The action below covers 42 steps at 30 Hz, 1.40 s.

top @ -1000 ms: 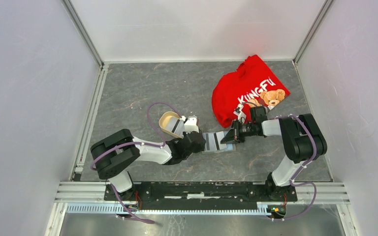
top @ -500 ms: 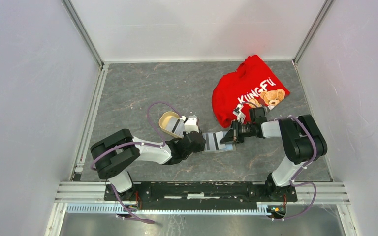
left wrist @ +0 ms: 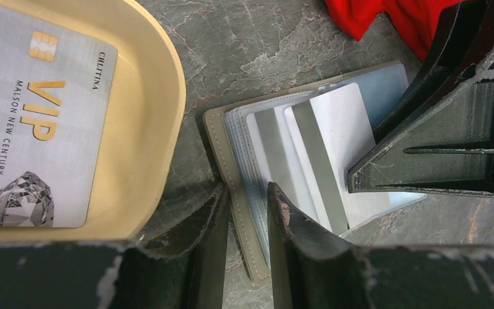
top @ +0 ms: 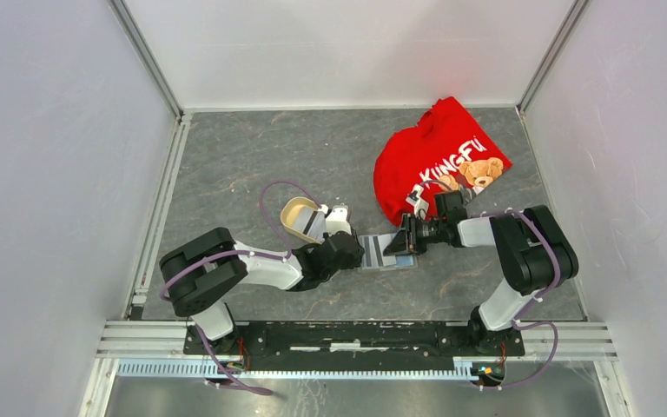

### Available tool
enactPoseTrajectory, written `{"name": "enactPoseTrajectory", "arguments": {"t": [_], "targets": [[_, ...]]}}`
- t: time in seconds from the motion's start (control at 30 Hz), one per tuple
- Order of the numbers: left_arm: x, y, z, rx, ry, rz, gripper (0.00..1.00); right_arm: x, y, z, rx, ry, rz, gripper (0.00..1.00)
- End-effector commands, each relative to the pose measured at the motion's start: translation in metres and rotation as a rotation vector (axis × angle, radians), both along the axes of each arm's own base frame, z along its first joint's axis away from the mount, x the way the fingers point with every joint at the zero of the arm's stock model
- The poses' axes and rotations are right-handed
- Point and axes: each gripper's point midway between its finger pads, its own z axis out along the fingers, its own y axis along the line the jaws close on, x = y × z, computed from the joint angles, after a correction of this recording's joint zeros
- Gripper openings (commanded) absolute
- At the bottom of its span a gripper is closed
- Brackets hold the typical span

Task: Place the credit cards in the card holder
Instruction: Insert the credit card into the card holder.

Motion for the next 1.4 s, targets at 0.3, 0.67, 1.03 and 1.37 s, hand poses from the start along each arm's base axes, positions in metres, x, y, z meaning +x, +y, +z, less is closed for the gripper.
{"name": "enactPoseTrajectory", "arguments": {"t": [0.3,0.67,1.03,1.37], "targets": [[-0.027,0.011,-0.025,0.080,0.080,-0.096,0.33,0.023,-0.015,-0.001,-0.215,-0.219,0.115,0.51],[-0.026,0.009,-0.010,0.029,0.077,-0.091,0.34,0.022,-0.006,0.004,-0.373,-0.411,0.315,0.65],[-0.024,0.016,-0.008,-0.047,0.113,-0.070,0.33,-0.010,0.014,0.015,-0.275,-0.543,0.615,0.86],[-0.023,0.012,0.000,-0.079,0.112,-0.079,0.33,-0.025,0.023,0.028,-0.237,-0.658,0.763,0.92]]}}
